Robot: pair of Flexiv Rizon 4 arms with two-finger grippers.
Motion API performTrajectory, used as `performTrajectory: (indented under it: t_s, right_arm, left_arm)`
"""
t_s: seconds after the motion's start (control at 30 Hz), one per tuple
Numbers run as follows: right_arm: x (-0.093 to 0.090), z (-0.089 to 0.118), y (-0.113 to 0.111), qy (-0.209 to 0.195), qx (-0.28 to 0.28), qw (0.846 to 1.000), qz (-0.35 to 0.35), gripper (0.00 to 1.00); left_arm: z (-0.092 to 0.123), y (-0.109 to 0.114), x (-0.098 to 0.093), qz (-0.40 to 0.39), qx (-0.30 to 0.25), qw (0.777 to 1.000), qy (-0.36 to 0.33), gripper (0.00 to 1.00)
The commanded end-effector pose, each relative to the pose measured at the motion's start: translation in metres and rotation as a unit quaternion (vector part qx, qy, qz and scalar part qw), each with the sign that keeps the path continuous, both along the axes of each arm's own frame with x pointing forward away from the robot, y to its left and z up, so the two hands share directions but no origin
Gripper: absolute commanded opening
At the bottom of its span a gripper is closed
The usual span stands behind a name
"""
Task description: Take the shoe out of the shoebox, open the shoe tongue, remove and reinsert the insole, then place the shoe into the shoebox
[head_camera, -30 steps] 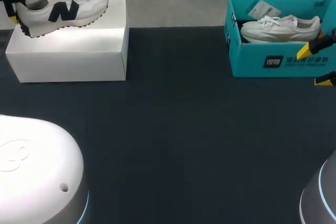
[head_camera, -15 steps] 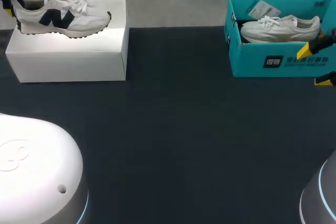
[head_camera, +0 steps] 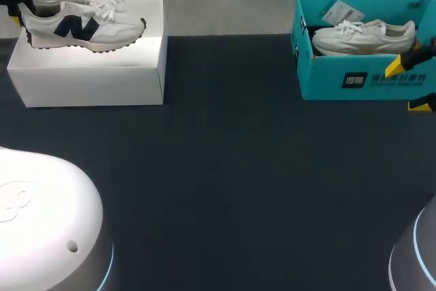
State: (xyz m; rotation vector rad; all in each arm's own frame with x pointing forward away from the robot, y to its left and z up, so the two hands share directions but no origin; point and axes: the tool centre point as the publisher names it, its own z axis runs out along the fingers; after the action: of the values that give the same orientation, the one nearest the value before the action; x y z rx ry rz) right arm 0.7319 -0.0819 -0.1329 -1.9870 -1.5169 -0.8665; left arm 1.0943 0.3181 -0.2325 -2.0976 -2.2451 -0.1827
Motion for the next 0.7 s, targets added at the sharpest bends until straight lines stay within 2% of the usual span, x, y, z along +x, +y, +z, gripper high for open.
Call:
performTrajectory:
  t_s: [0.03, 0.27, 0.7]
  right_arm:
    - [0.0, -0.001, 0.0, 0.001, 0.0, 1.0, -0.001, 1.0]
    - [0.0, -0.001, 0.0, 0.001, 0.0, 1.0, -0.001, 1.0]
    - [0.0, -0.001, 0.0, 0.001, 0.0, 1.0, -0.001, 1.0]
  left_arm:
    - [-0.017, 0.001, -0.004, -0.011, -0.001, 1.0, -0.021, 0.0]
    - [-0.044, 0.002, -0.006, -0.014, -0.024, 1.0, -0.012, 0.0]
    - [-0.092, 0.005, -0.013, -0.01, -0.015, 1.0, 0.006, 0.0]
